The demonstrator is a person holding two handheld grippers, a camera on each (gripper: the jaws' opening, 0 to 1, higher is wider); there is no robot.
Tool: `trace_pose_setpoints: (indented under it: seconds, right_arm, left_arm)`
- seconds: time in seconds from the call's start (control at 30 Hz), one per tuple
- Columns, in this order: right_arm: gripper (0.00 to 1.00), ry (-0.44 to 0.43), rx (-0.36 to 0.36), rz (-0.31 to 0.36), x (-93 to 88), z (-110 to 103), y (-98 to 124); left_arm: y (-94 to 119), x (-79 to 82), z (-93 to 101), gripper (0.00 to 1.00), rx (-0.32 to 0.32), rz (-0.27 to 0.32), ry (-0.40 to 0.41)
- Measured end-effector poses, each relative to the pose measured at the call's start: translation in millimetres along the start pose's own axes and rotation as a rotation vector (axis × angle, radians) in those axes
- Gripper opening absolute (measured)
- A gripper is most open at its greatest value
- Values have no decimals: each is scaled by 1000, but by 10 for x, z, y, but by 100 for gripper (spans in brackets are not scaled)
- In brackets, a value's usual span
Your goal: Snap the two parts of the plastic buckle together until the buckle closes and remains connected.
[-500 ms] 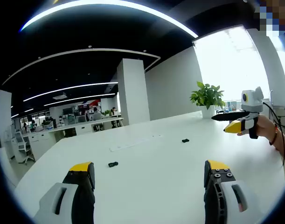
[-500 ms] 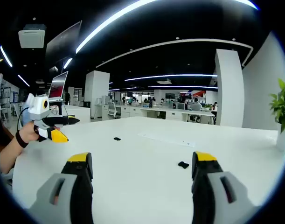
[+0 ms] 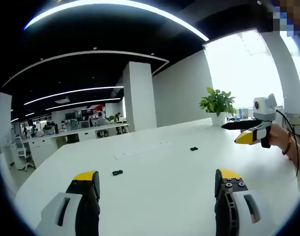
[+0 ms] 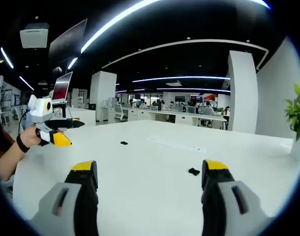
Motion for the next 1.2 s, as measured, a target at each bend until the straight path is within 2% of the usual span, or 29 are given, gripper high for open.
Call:
trace_pose_setpoints:
  seconds: [0.2,1.2]
  right_arm:
    - [87,-6,-15,17,13,23,20]
    - [87,6,-4,3,7,6,5]
  left_arm:
    - [2,17,-14,100,4,12,3]
    - [-15,-2,2,100,-2,-3,-7]
Point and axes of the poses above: the point that each gripper's makers call its tool centre point, and the gripper's own axes: y roughly backward along the fingers, z roughly to its right, x roughly out of its top, the point moved 10 cm from there along y, roughly backward along the fingers, and after that the axes turned 2 degrees about x, right-handed, at the moved point
